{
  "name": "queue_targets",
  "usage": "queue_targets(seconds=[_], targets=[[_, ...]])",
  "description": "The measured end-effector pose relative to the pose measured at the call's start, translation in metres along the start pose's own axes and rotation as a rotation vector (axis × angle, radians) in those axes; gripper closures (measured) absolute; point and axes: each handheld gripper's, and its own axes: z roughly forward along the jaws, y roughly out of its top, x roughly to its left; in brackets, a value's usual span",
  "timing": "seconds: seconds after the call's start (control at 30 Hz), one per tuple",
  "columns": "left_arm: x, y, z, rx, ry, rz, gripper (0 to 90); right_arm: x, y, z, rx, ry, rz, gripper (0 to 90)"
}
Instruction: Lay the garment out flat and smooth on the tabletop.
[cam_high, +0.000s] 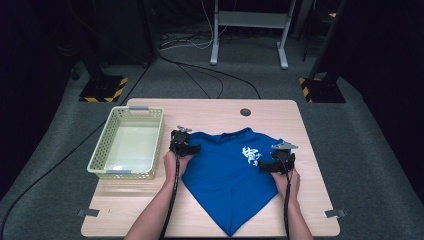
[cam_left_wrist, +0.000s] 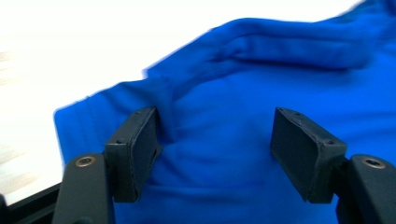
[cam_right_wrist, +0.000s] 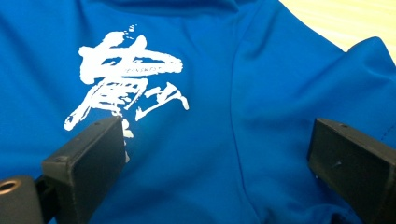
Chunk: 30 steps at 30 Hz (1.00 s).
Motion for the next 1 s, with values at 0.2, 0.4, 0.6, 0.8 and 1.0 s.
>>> queue_targets(seconds=[0.2,0.4,0.6,0.8,1.0], targets=[[0.011,-0.005,-0.004,-0.010,0.053,-0.036,28.8,-0.002,0.001,0.001,0.002,-0.014,0.015,3.7],[0.010,-0.006,-0.007,-0.014,0.063,-0.053,23.9,-0.002,0.002,0.001,0.003,-0.022,0.022,3.1],[-0.005,-0.008,-0.036,-0.104,-0.014,-0.014,17.4,-0.007,0.002,-0.011,-0.037,0.030,0.064,0.0],[-0.026,-0.021,-0.056,-0.134,-0.074,0.089,15.7,0.010,0.002,-0.036,-0.032,0.027,-0.008,0.0],[-0.039,-0.013,-0.031,-0.081,-0.058,0.131,15.9,0.023,0.003,-0.027,0.006,0.031,-0.054,0.0]])
